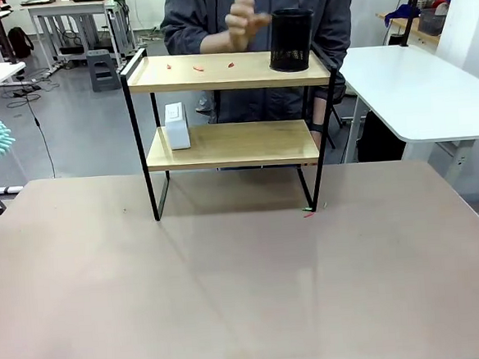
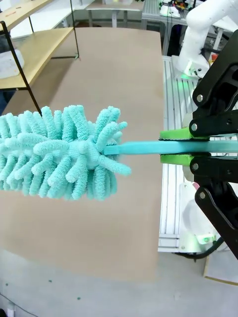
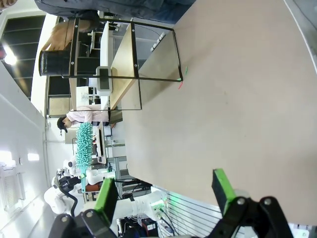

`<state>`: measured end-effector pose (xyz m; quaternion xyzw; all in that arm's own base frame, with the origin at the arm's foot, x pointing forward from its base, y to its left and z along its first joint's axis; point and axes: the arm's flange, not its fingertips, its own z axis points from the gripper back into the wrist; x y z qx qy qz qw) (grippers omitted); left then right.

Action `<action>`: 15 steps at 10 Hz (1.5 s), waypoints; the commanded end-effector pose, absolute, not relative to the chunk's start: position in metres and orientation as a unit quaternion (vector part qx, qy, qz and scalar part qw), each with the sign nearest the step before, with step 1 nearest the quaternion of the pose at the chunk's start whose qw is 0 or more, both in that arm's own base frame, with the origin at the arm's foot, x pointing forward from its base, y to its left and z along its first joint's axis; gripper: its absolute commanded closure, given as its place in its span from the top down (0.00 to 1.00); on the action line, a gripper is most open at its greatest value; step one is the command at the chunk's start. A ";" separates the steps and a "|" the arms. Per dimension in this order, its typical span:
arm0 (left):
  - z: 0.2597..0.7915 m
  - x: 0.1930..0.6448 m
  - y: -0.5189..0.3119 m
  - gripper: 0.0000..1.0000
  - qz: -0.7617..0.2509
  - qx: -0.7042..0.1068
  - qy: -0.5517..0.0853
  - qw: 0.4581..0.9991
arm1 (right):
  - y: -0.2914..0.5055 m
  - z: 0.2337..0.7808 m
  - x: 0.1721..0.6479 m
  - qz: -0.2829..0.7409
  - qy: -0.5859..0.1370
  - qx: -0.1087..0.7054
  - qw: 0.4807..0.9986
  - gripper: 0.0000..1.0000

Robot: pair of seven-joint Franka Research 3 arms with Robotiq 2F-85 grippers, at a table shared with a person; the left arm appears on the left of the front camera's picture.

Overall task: Clean the shelf.
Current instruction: Clean the remaining tier of the Shelf with the Duster once objects are removed.

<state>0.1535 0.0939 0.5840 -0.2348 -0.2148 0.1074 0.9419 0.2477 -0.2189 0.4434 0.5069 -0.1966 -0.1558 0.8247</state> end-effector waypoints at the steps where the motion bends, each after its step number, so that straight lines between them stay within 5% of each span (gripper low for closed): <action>1: 0.583 0.153 0.093 0.12 0.107 -0.233 -0.216 0.942 | -0.220 0.445 0.249 -0.146 -0.211 0.513 0.819 1.00; 5: 0.598 0.156 0.088 0.12 0.108 -0.252 -0.206 0.939 | -0.220 0.445 0.249 -0.146 -0.211 0.513 0.819 1.00; 8: 0.691 0.202 0.028 0.12 0.073 -0.237 -0.248 0.937 | -0.220 0.445 0.249 -0.146 -0.211 0.513 0.819 1.00; 10: 0.726 0.248 -0.043 0.12 0.030 -0.213 -0.206 0.955 | -0.220 0.445 0.249 -0.146 -0.211 0.513 0.819 1.00; 12: 0.729 0.274 -0.114 0.12 0.066 -0.213 -0.222 0.949 | -0.220 0.445 0.249 -0.146 -0.211 0.513 0.819 1.00; 15: 0.723 0.267 -0.108 0.12 0.023 -0.209 -0.210 0.955 | -0.220 0.445 0.249 -0.146 -0.211 0.513 0.819 1.00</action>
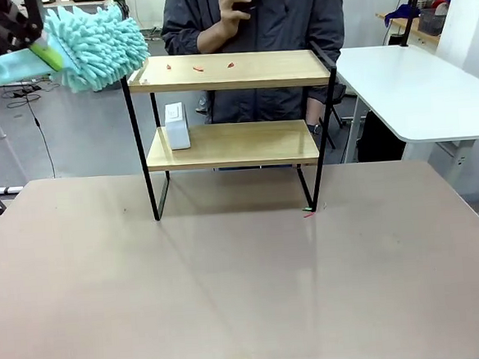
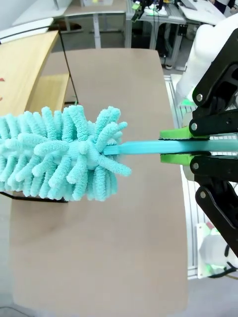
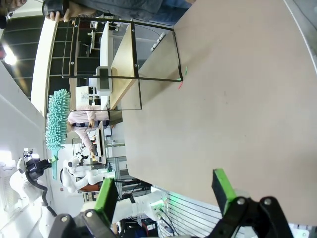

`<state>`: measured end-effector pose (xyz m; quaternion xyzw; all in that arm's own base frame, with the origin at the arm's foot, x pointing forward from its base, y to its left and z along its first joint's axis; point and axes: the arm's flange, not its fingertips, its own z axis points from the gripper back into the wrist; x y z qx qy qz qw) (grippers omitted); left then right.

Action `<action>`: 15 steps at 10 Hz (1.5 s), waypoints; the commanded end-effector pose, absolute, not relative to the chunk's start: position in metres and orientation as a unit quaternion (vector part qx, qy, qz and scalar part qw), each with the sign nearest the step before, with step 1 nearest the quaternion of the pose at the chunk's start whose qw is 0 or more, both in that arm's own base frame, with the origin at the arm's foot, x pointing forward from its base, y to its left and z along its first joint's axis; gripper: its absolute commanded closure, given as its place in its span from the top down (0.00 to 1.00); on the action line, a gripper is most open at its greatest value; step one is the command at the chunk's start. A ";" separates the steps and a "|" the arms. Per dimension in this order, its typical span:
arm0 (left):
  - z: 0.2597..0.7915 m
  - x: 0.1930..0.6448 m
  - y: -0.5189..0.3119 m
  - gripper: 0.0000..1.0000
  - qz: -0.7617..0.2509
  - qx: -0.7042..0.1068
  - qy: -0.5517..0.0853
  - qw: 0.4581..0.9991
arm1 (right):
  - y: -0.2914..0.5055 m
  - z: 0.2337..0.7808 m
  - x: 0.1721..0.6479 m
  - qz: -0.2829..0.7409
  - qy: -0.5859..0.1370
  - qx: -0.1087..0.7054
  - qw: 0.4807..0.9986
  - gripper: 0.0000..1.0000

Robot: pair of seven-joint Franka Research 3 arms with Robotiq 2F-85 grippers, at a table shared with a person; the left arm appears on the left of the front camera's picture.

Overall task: Clean the shelf.
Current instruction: Clean the remaining tier of the Shelf with the Duster once objects are removed.

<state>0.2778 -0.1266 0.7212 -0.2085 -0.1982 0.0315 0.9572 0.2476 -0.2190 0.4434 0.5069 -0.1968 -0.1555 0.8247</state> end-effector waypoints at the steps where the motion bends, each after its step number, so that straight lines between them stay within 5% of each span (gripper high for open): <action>1: 0.719 0.280 -0.134 0.12 0.033 -0.208 -0.195 0.958 | -0.220 0.445 0.249 -0.146 -0.211 0.513 0.819 1.00; 7: 0.739 0.338 -0.192 0.12 0.077 -0.180 -0.250 0.948 | -0.220 0.445 0.249 -0.146 -0.211 0.513 0.819 1.00; 15: 0.695 0.383 -0.236 0.12 0.034 -0.135 -0.190 0.972 | -0.220 0.445 0.249 -0.146 -0.211 0.513 0.819 1.00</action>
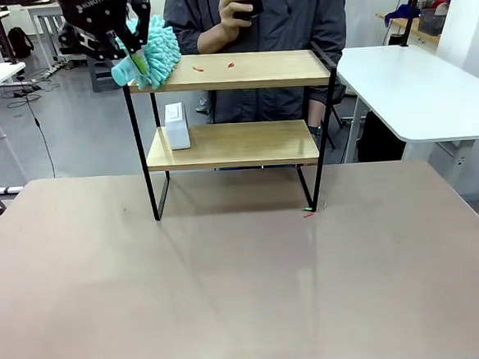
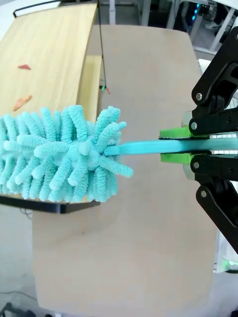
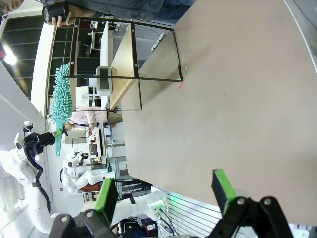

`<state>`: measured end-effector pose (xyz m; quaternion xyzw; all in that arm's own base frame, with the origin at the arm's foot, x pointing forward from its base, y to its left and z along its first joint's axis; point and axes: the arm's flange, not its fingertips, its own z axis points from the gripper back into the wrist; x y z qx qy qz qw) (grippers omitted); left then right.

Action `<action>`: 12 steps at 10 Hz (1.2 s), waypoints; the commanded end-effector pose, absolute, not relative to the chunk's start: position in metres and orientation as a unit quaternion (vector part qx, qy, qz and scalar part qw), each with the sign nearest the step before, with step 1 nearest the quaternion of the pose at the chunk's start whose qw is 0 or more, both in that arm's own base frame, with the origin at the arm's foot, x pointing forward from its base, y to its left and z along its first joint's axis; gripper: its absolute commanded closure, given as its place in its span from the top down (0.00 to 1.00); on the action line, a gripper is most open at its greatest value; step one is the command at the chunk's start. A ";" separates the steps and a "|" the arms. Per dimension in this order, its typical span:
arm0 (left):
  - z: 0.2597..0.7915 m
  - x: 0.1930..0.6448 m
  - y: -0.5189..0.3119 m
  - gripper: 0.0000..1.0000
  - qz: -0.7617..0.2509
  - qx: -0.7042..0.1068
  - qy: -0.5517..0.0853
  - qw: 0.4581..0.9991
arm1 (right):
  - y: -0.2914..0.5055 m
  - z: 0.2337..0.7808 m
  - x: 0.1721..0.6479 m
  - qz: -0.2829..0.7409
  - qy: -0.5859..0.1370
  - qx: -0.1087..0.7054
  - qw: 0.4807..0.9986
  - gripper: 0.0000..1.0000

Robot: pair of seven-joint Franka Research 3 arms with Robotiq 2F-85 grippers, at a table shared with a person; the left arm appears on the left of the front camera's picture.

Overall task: Clean the shelf.
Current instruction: Clean the remaining tier of the Shelf with the Duster once objects are removed.

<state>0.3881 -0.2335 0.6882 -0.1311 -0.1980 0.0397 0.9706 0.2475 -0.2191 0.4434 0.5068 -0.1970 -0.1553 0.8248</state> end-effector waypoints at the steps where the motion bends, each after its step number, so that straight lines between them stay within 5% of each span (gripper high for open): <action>1: 0.693 0.381 -0.240 0.12 0.016 -0.148 -0.194 0.970 | -0.220 0.445 0.249 -0.146 -0.211 0.513 0.819 1.00; 8: 0.689 0.389 -0.259 0.12 -0.181 -0.253 -0.123 0.942 | -0.220 0.445 0.249 -0.146 -0.211 0.513 0.819 1.00; 12: 0.721 0.322 -0.189 0.12 -0.485 -0.331 -0.002 0.809 | -0.220 0.445 0.249 -0.146 -0.211 0.513 0.819 1.00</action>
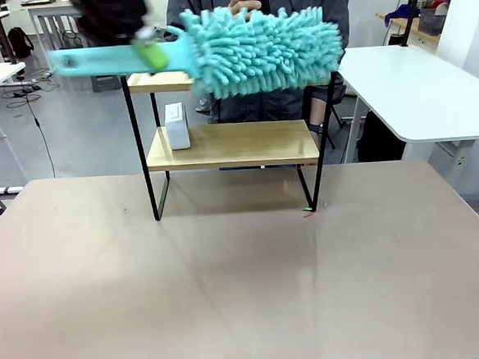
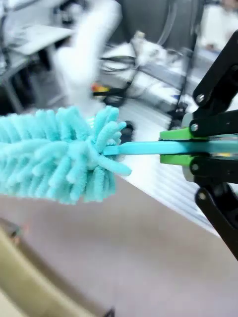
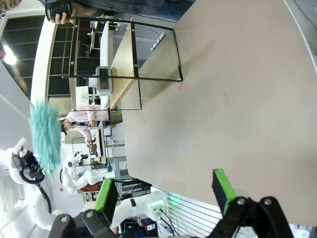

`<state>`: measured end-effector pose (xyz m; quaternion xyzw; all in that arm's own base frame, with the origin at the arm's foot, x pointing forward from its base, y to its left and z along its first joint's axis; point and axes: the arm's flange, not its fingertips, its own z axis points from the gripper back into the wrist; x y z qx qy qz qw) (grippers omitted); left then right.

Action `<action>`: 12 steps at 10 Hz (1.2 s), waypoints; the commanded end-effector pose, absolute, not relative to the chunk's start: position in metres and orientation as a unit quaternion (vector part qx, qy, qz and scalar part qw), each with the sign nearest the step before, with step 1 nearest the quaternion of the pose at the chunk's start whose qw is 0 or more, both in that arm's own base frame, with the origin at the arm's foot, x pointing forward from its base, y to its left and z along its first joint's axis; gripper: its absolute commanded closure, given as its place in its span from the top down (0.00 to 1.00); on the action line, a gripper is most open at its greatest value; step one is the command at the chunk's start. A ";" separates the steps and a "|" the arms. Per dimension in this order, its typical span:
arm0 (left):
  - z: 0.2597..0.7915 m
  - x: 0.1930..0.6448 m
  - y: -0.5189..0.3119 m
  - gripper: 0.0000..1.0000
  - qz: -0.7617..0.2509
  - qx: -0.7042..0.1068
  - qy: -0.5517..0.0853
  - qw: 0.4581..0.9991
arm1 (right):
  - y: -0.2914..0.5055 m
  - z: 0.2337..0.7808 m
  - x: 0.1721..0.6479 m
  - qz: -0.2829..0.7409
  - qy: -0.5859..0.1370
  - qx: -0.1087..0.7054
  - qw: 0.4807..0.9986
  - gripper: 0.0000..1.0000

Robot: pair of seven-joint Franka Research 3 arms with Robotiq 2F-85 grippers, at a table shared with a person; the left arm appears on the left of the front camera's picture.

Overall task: Clean the shelf.
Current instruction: Clean the remaining tier of the Shelf with the Duster once objects are removed.

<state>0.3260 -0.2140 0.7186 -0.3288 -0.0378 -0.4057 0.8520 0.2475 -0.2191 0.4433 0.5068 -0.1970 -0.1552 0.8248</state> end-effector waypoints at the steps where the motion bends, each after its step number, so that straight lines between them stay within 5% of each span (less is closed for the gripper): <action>1: 0.728 0.315 -0.180 0.12 -0.462 -0.338 -0.034 0.819 | -0.220 0.445 0.249 -0.146 -0.211 0.513 0.819 1.00; 5: 0.748 0.309 -0.142 0.12 -0.369 -0.372 -0.109 0.845 | -0.220 0.445 0.249 -0.146 -0.211 0.513 0.819 1.00; 8: 0.750 0.281 -0.008 0.12 -0.111 -0.375 -0.245 0.887 | -0.220 0.445 0.249 -0.146 -0.211 0.513 0.819 1.00; 10: 0.713 0.239 0.077 0.12 -0.034 -0.343 -0.302 0.889 | -0.220 0.445 0.249 -0.146 -0.211 0.513 0.819 1.00; 12: 0.639 0.239 0.099 0.12 0.000 -0.311 -0.265 0.913 | -0.220 0.445 0.249 -0.146 -0.211 0.513 0.819 1.00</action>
